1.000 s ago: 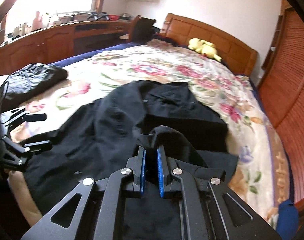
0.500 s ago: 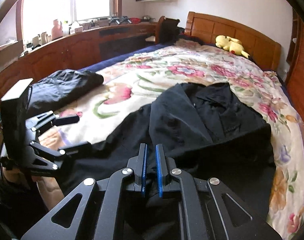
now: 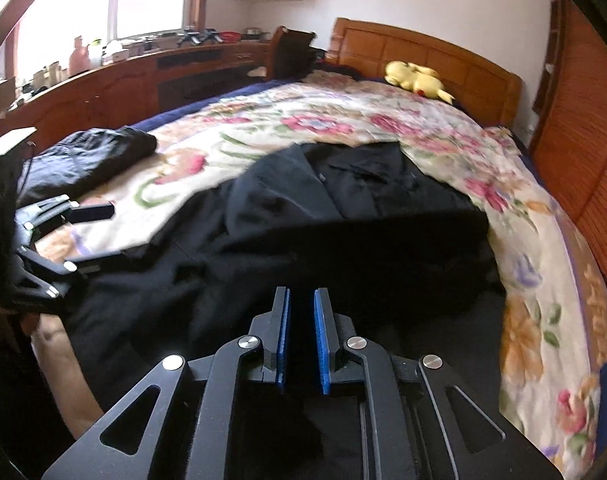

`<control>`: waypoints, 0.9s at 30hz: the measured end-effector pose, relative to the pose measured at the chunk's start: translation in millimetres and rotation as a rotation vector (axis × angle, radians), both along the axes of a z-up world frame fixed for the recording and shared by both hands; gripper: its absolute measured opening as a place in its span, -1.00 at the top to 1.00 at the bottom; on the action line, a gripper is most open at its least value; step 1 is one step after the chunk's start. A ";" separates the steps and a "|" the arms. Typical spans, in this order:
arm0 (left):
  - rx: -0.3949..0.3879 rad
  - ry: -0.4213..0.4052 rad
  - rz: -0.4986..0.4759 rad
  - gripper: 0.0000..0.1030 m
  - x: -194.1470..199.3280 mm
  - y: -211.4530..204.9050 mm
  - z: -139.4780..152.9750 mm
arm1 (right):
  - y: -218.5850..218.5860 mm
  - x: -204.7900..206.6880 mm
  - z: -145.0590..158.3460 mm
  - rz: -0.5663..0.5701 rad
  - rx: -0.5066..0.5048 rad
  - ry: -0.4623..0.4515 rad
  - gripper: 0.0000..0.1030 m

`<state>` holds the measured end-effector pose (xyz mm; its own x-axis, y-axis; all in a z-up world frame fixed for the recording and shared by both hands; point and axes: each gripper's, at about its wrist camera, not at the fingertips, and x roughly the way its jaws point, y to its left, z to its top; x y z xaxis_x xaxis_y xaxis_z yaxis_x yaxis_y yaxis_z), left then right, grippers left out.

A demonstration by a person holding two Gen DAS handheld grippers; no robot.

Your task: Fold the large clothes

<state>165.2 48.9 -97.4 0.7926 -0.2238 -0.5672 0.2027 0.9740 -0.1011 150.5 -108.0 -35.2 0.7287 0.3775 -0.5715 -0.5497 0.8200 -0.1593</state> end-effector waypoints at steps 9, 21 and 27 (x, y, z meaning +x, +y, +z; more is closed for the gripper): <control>-0.019 0.018 -0.087 -0.60 -2.5 -32.9 -0.5 | -31.6 28.0 -47.0 -0.128 -0.024 0.081 0.68; -0.049 0.087 -0.160 -0.11 -2.2 -50.7 -9.1 | -26.8 30.9 -87.3 -0.142 0.024 0.079 0.65; -0.004 0.123 -0.157 0.14 -9.9 -65.1 -16.7 | -38.5 28.8 -94.5 -0.129 0.091 0.086 0.64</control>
<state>155.3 -16.2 -114.1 0.6725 -0.3417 -0.6565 0.3384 0.9308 -0.1379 179.3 -146.6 -129.7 0.7244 0.3368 -0.6015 -0.4472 0.8936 -0.0383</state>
